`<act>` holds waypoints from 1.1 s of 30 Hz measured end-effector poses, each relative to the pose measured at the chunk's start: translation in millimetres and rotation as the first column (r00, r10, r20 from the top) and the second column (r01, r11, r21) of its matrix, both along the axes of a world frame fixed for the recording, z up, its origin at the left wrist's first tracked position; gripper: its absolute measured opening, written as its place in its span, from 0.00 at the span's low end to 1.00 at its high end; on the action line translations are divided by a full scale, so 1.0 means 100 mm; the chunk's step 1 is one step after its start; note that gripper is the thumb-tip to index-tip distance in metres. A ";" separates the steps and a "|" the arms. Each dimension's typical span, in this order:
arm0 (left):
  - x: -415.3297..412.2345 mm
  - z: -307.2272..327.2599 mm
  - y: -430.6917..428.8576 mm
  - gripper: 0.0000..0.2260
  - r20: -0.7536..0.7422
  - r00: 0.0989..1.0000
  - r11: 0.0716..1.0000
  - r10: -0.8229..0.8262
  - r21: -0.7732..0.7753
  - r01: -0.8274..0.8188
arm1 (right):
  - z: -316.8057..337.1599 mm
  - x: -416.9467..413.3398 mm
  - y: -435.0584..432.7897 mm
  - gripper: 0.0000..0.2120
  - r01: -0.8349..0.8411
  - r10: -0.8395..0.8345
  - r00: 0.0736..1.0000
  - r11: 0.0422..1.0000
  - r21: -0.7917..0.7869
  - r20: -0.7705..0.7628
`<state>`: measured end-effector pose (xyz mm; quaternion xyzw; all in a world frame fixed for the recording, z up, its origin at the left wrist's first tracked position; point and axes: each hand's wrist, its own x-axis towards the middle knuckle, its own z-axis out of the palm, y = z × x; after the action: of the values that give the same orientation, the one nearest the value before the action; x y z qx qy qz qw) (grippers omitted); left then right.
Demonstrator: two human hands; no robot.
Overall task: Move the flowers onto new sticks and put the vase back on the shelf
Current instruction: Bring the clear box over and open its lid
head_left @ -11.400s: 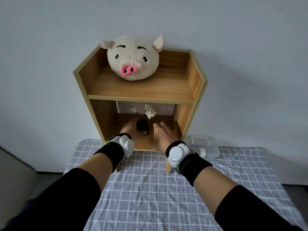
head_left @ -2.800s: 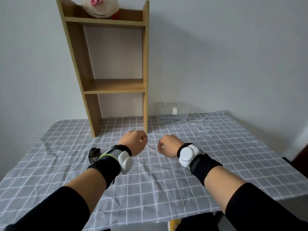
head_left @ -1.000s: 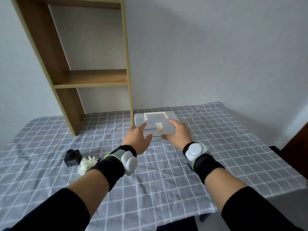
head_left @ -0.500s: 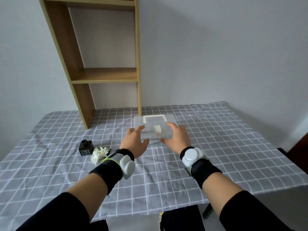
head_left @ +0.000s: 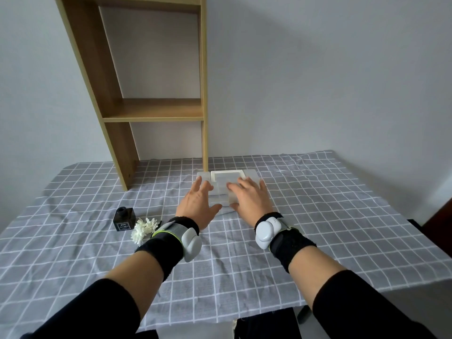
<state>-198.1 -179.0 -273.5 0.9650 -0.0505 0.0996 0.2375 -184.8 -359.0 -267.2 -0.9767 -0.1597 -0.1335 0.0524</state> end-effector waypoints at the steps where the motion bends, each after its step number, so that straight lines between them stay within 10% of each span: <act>1: 0.01 0.00 0.00 0.25 0.004 1.000 1.000 0.000 -0.002 0.000 | 0.00 0.01 0.01 0.27 -0.002 0.002 1.000 1.000 -0.017 0.003; 12: 0.06 -0.02 0.00 0.18 0.026 1.000 1.000 0.005 -0.006 -0.005 | 0.07 0.05 -0.03 0.28 -0.079 0.073 0.997 0.974 -0.211 -0.037; 19: 0.04 0.01 0.02 0.19 0.038 0.999 1.000 -0.001 -0.031 0.002 | 0.32 0.11 -0.14 0.11 -0.106 0.106 0.994 0.994 0.035 0.002; 28: 0.01 -0.02 0.07 0.50 -0.028 0.999 0.951 0.029 -0.308 -0.037 | 0.63 0.38 -0.05 0.15 -0.036 0.030 0.994 0.998 0.050 0.104; 33: 0.04 -0.07 0.16 0.27 -0.047 0.998 0.976 0.041 -0.211 -0.050 | 0.86 0.60 0.09 0.16 0.094 -0.087 0.979 0.995 -0.028 0.184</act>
<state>-194.1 -162.7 -281.0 0.9370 -0.0125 0.0893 0.3376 -124.4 -350.1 -180.9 -0.9673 -0.1217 -0.2220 0.0136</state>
